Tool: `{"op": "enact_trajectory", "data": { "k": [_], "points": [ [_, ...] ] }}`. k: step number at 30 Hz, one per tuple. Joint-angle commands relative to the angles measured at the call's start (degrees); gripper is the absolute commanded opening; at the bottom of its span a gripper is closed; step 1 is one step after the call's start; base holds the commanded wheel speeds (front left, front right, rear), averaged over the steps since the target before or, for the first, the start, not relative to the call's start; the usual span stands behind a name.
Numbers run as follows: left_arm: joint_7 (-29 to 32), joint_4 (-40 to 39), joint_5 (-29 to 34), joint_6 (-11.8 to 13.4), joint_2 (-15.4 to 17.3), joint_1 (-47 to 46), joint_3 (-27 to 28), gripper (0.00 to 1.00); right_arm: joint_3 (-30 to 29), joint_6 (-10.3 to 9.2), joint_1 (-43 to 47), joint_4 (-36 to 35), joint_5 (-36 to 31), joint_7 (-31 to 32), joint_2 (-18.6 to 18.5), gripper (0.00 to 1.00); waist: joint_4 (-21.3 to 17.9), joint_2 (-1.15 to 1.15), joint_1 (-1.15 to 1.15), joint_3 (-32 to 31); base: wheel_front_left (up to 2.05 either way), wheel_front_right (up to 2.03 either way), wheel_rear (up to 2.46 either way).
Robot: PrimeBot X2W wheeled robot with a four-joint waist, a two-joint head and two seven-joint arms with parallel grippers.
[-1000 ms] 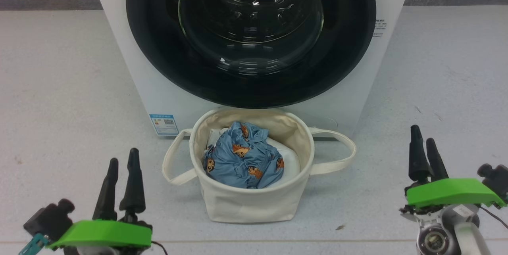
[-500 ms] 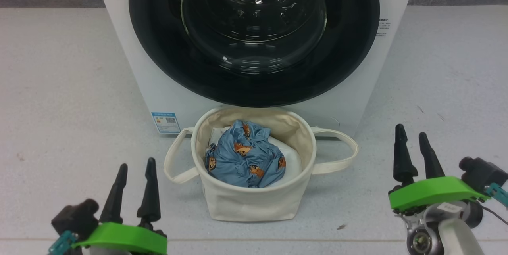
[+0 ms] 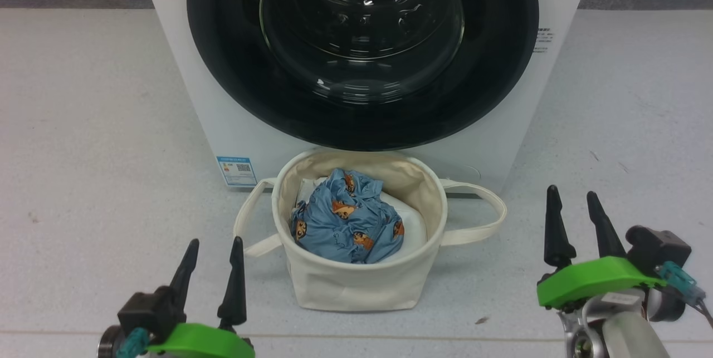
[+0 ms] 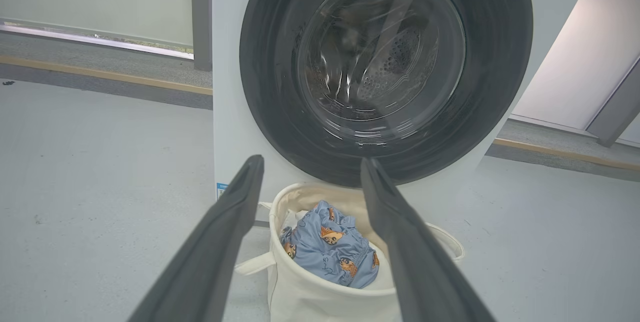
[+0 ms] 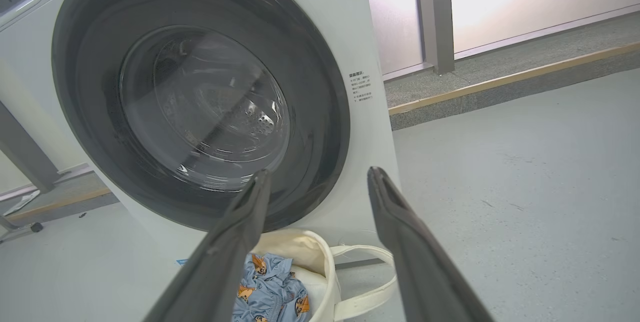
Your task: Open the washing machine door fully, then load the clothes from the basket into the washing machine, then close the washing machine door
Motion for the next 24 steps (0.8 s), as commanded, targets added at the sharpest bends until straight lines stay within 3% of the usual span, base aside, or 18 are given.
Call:
{"op": "enact_trajectory", "data": {
  "k": [1,15,24],
  "points": [
    [-1.00,-1.58,2.19,0.69,1.15,-3.39,0.82,1.00,1.42,0.01,-3.46,-1.52,-2.29,-1.07,-0.45,1.00,0.05,0.00,0.00,-0.05,0.00,0.00,0.00],
    [-3.34,3.68,10.43,2.64,1.66,-4.31,-2.38,1.00,3.46,0.01,-5.32,5.65,-14.72,-3.41,-0.52,1.00,0.39,0.00,0.00,0.34,0.00,0.00,0.00],
    [-4.68,6.80,12.90,3.65,0.64,-5.11,-2.48,1.00,4.33,0.01,-6.59,6.56,-17.06,-4.76,-0.56,1.00,0.61,0.00,0.00,0.70,0.00,0.00,0.00]
  ]
}}
